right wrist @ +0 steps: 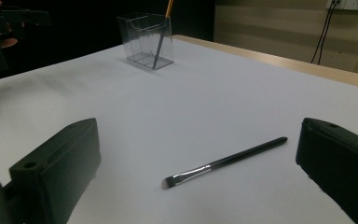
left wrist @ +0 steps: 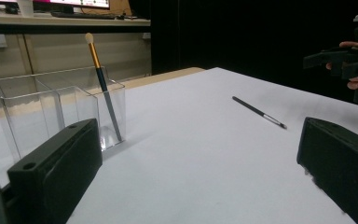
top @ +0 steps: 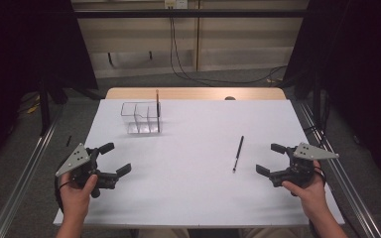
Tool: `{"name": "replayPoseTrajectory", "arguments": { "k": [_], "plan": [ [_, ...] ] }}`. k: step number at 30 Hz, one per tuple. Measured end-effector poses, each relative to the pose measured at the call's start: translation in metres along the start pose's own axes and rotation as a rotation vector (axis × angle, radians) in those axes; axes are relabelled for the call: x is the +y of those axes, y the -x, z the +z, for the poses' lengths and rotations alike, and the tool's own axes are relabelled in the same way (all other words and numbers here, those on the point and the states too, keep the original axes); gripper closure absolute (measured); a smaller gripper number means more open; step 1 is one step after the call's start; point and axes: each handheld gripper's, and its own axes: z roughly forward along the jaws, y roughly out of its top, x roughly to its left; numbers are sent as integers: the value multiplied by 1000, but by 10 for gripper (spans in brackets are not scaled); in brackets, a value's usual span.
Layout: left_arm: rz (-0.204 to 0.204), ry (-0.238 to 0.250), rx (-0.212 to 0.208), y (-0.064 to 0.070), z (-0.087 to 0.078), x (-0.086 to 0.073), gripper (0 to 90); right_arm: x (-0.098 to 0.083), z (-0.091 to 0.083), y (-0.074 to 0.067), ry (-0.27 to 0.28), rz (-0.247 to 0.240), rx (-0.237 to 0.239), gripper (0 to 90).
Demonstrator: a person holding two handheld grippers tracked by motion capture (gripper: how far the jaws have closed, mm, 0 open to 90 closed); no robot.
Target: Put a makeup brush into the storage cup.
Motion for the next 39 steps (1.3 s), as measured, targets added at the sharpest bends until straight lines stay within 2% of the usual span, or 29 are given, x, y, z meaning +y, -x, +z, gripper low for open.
{"name": "replayPoseTrajectory", "arguments": {
  "k": [2,5,11,12,17,26,34,39],
  "plan": [
    [-7,4,-4,1,0,0,0,0,1,0,0,-2,1,0],
    [4,2,0,1,-1,2,0,2,2,1,4,2,-8,0],
    [-10,21,-4,2,-1,2,0,6,4,6,11,9,-35,0],
    [-1,13,-5,2,0,2,0,6,4,8,11,8,-39,0],
    [11,-4,-12,2,1,0,0,5,8,12,-10,8,-58,0],
    [9,-2,-15,4,1,1,0,5,15,14,-38,8,-71,0],
    [-2,3,-24,4,4,0,0,11,32,16,-58,6,-69,0],
    [6,-10,-31,4,5,-1,1,12,42,16,-79,5,-68,0]
  ]
}}
